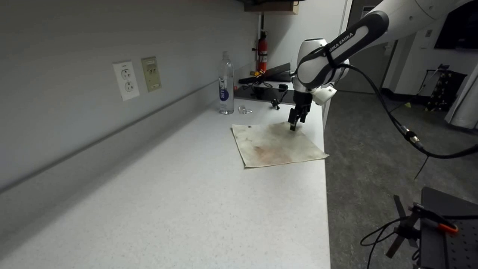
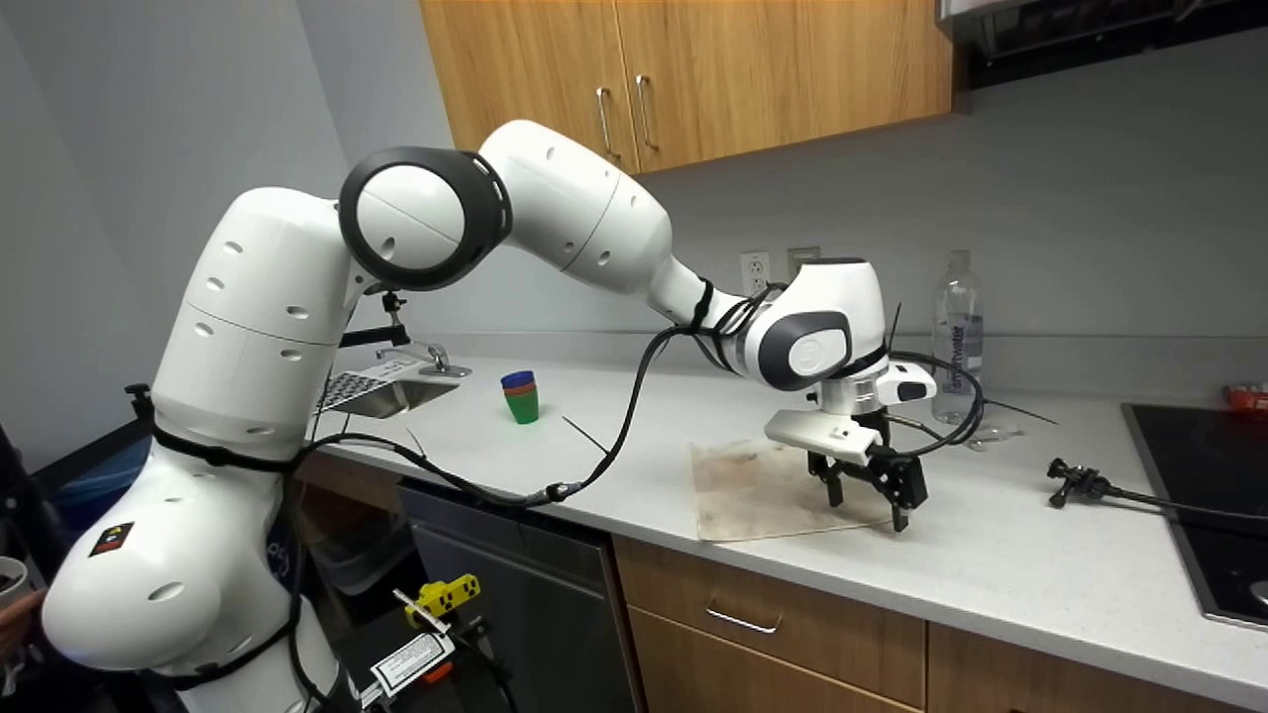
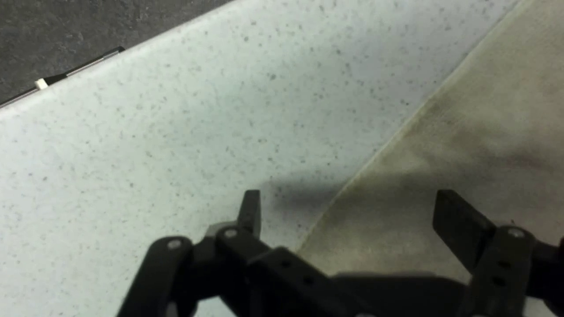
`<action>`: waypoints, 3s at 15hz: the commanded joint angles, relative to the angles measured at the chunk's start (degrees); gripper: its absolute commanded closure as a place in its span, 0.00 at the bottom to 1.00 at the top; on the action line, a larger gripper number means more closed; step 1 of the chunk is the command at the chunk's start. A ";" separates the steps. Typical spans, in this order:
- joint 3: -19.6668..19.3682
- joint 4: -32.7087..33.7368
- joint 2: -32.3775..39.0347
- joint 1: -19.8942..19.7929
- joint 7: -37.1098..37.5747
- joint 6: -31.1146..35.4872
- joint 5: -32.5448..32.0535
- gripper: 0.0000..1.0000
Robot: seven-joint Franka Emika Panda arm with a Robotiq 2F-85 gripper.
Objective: Fold the cloth diagonally
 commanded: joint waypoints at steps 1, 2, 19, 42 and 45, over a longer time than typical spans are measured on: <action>1.47 6.35 4.05 -1.61 -0.86 -3.25 0.74 0.00; 1.59 7.19 4.47 -1.63 -0.80 -3.39 0.65 0.00; 1.32 17.22 8.89 -1.17 0.54 -9.74 -0.53 0.00; 1.54 23.42 11.75 -1.79 1.20 -13.16 0.09 1.00; 0.19 20.39 8.52 -0.13 2.31 -11.96 -2.71 1.00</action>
